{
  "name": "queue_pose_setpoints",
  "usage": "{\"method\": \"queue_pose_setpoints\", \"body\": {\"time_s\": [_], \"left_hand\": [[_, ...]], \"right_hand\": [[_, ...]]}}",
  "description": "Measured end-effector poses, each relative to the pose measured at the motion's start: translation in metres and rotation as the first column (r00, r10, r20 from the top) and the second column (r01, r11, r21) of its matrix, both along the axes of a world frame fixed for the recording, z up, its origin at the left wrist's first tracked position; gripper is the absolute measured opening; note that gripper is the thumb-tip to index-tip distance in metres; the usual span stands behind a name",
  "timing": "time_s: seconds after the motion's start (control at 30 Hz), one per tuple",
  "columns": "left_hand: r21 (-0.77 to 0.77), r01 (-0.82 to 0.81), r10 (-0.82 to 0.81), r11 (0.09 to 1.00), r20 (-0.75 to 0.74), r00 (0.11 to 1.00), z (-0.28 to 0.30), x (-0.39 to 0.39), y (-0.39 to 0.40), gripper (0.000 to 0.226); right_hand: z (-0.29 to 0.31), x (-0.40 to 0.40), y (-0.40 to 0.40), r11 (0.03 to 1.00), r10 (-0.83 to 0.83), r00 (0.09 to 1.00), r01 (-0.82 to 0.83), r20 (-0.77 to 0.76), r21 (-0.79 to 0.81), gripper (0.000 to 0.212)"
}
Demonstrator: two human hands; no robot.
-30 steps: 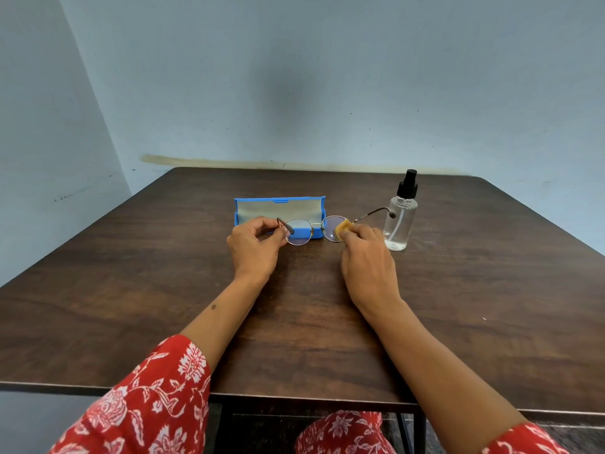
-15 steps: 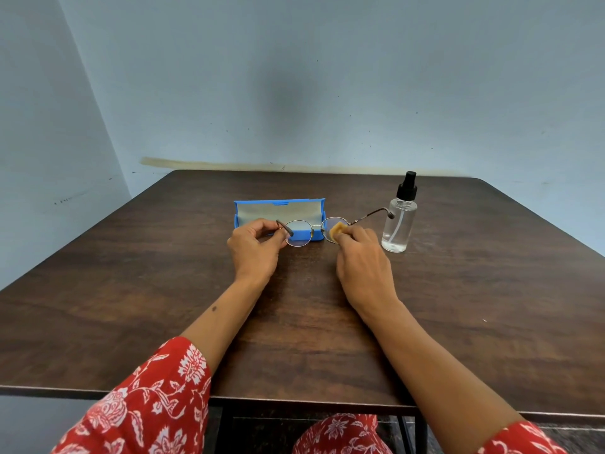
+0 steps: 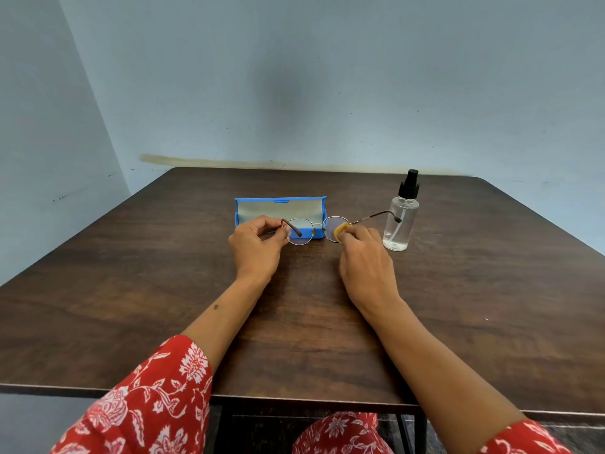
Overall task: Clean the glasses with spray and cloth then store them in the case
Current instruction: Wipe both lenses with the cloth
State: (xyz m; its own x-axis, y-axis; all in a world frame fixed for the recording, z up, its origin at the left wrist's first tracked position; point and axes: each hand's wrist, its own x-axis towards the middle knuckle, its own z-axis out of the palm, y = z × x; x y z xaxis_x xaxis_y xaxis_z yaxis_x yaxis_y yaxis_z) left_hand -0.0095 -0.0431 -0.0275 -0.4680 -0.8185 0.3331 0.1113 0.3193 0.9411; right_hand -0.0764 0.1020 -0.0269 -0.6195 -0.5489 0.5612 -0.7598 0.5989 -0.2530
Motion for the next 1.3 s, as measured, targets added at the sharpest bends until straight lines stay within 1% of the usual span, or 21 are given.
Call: {"method": "queue_pose_setpoints", "body": {"time_s": [0.07, 0.1, 0.2, 0.23, 0.27, 0.37, 0.4, 0.43, 0.53, 0.57, 0.67, 0.73, 0.8, 0.87, 0.9, 1.03, 1.07, 1.17, 1.2, 1.23, 1.3], "left_hand": [[-0.010, -0.010, 0.010, 1.000, -0.001, 1.000, -0.0005, -0.0001, -0.0004, 0.010], [-0.006, -0.009, 0.009, 1.000, -0.009, 1.000, -0.0001, 0.0000, 0.0002, 0.010], [0.010, -0.001, 0.001, 1.000, -0.025, 1.000, 0.0018, 0.0005, 0.0025, 0.008], [0.009, -0.002, 0.002, 1.000, -0.022, 1.000, 0.0018, 0.0003, 0.0025, 0.008], [0.011, 0.000, 0.000, 1.000, -0.020, 1.000, 0.0018, 0.0004, 0.0023, 0.008], [0.024, -0.005, 0.005, 1.000, -0.021, 1.000, 0.0009, 0.0001, 0.0006, 0.009], [0.023, -0.007, 0.008, 1.000, -0.020, 1.000, 0.0006, 0.0001, 0.0002, 0.009], [0.024, -0.006, 0.006, 1.000, -0.019, 1.000, 0.0009, 0.0003, 0.0007, 0.009], [0.023, 0.009, -0.008, 1.000, -0.024, 1.000, 0.0017, -0.0001, 0.0020, 0.007], [0.023, 0.008, -0.007, 1.000, -0.019, 1.000, 0.0014, -0.0004, 0.0019, 0.007], [0.022, -0.007, 0.007, 1.000, -0.009, 1.000, 0.0006, -0.0009, 0.0003, 0.009], [0.014, -0.017, 0.017, 1.000, -0.003, 1.000, 0.0000, -0.0005, -0.0004, 0.009], [0.015, -0.010, 0.010, 1.000, -0.002, 1.000, 0.0006, 0.0003, 0.0006, 0.009], [0.020, 0.002, -0.001, 1.000, -0.017, 1.000, 0.0001, -0.0001, 0.0004, 0.009], [0.021, 0.003, -0.003, 1.000, -0.021, 1.000, -0.0001, 0.0000, 0.0002, 0.009], [0.028, -0.001, 0.002, 1.000, -0.028, 1.000, -0.0006, -0.0006, -0.0008, 0.008], [0.028, -0.001, 0.001, 1.000, -0.024, 1.000, -0.0005, -0.0006, -0.0006, 0.008], [0.023, 0.011, -0.011, 1.000, -0.027, 1.000, 0.0001, -0.0006, 0.0008, 0.008], [0.019, 0.013, -0.013, 1.000, -0.026, 1.000, -0.0001, -0.0008, 0.0008, 0.009], [0.016, 0.014, -0.014, 1.000, -0.022, 1.000, -0.0004, -0.0009, 0.0007, 0.010], [0.008, 0.007, -0.007, 1.000, -0.016, 1.000, -0.0013, -0.0009, 0.0002, 0.010]], "right_hand": [[-0.0019, 0.0012, -0.0025, 0.997, 0.073, 0.997, -0.074, -0.023, -0.003, 0.027], [-0.0028, 0.0003, -0.0023, 0.997, 0.069, 0.997, -0.070, -0.029, -0.020, 0.027], [-0.0022, -0.0025, 0.0008, 0.997, -0.054, 0.998, 0.056, 0.030, -0.049, 0.034], [-0.0025, -0.0037, 0.0015, 0.996, -0.071, 0.997, 0.072, 0.037, -0.047, 0.035], [-0.0021, -0.0034, 0.0013, 0.997, -0.059, 0.998, 0.060, 0.028, -0.045, 0.035], [-0.0029, 0.0002, -0.0032, 0.996, 0.081, 0.996, -0.082, -0.033, -0.043, 0.029], [-0.0039, -0.0001, -0.0037, 0.994, 0.093, 0.995, -0.096, -0.046, -0.058, 0.028], [-0.0044, -0.0006, -0.0033, 0.995, 0.078, 0.996, -0.080, -0.038, -0.066, 0.028], [-0.0034, -0.0039, -0.0004, 0.995, -0.047, 0.998, 0.050, 0.040, -0.085, 0.035], [-0.0032, -0.0043, 0.0003, 0.995, -0.057, 0.997, 0.061, 0.049, -0.079, 0.036], [-0.0029, -0.0010, -0.0024, 0.996, 0.052, 0.999, -0.050, 0.017, -0.080, 0.031], [-0.0043, -0.0009, -0.0028, 0.994, 0.074, 0.997, -0.074, 0.000, -0.079, 0.030], [-0.0042, -0.0029, -0.0012, 0.994, -0.012, 0.999, 0.016, 0.041, -0.105, 0.032], [-0.0041, -0.0050, 0.0006, 0.991, -0.089, 0.993, 0.096, 0.074, -0.089, 0.035], [-0.0038, -0.0048, 0.0005, 0.993, -0.085, 0.994, 0.091, 0.069, -0.078, 0.035], [-0.0042, -0.0004, -0.0037, 0.995, 0.075, 0.997, -0.074, 0.004, -0.074, 0.030], [-0.0047, -0.0009, -0.0036, 0.995, 0.070, 0.998, -0.070, -0.002, -0.073, 0.030], [-0.0045, -0.0041, -0.0009, 0.993, -0.052, 0.998, 0.056, 0.042, -0.108, 0.034], [-0.0043, -0.0048, -0.0005, 0.990, -0.069, 0.996, 0.075, 0.051, -0.119, 0.036], [-0.0039, -0.0044, -0.0008, 0.991, -0.056, 0.997, 0.061, 0.044, -0.123, 0.036], [-0.0040, -0.0016, -0.0030, 0.993, 0.038, 0.999, -0.038, 0.000, -0.109, 0.034]]}}
